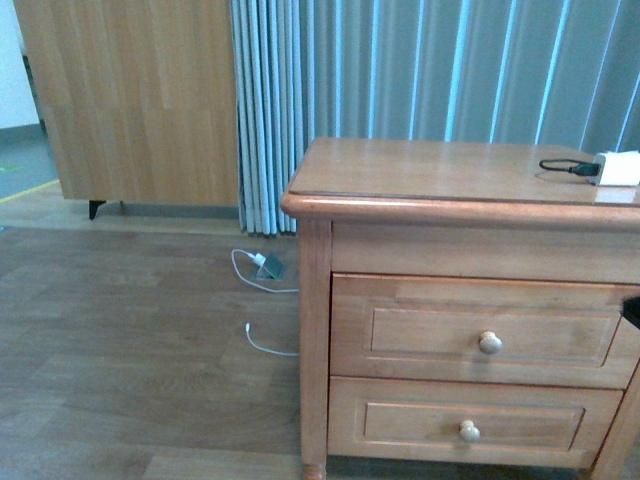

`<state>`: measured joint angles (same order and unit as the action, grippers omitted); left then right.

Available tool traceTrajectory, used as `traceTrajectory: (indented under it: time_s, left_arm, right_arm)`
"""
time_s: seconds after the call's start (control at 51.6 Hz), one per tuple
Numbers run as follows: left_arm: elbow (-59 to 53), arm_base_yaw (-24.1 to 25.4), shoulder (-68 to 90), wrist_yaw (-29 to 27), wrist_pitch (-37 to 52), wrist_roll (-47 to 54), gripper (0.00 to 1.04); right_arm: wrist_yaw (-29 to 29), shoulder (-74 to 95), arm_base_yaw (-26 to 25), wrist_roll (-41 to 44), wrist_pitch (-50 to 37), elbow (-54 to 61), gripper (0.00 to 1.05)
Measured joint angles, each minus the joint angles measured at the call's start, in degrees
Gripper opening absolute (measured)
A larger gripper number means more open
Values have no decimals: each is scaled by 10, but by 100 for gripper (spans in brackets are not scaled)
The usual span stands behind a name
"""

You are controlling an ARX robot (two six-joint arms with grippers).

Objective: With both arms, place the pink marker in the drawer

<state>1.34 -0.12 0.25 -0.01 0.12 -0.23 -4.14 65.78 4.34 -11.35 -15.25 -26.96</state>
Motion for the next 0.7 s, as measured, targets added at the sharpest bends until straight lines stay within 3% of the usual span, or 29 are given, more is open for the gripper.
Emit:
traceTrajectory:
  time_s: [0.116,0.252,0.484,0.523,0.581,0.697]
  left_arm:
    - [0,0,0,0,0,0,99]
    - [0,0,0,0,0,0,99]
    - [0,0,0,0,0,0,99]
    - [0,0,0,0,0,0,99]
    - [0,0,0,0,0,0,99]
    - [0,0,0,0,0,0,99]
  right_arm:
    - [-19,-124,-24,7,73,47,96]
    - [-70,-310,-93,-1,197,86,96]
    - [-68,-357,-118,-4,209,93,96]
    - [-30,-375,-110,29,108,133,87]
    - [17,-397,-87,64,24,170,76]
    - [38,-423,-49,95,-6,193,57]
